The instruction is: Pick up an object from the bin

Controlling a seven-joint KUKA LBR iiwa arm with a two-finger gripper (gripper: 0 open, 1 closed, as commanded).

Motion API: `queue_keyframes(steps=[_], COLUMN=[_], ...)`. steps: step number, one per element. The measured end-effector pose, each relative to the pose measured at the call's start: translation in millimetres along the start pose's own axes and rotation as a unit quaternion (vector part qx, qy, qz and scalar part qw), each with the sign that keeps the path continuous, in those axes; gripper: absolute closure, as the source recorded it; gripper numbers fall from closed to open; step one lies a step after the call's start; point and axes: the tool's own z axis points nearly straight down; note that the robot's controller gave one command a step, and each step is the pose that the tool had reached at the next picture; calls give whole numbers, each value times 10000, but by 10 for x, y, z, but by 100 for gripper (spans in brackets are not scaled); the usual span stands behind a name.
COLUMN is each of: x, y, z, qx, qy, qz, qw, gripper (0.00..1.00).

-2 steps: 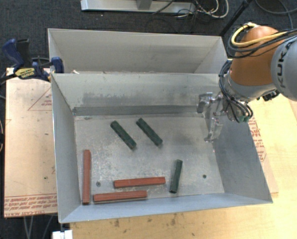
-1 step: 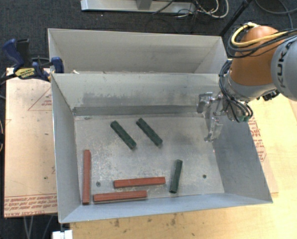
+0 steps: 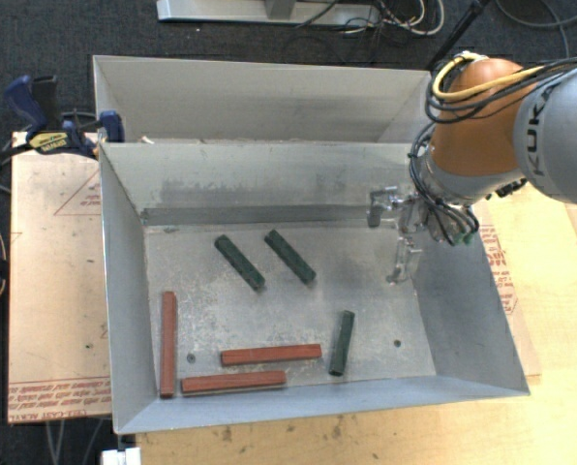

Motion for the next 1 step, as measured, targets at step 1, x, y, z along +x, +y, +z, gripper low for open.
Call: queue_keyframes(steps=[1], x=[-159], y=[473], z=[287], qx=[-14], qy=[-14], qz=[-963], qw=[9953], gripper=[0])
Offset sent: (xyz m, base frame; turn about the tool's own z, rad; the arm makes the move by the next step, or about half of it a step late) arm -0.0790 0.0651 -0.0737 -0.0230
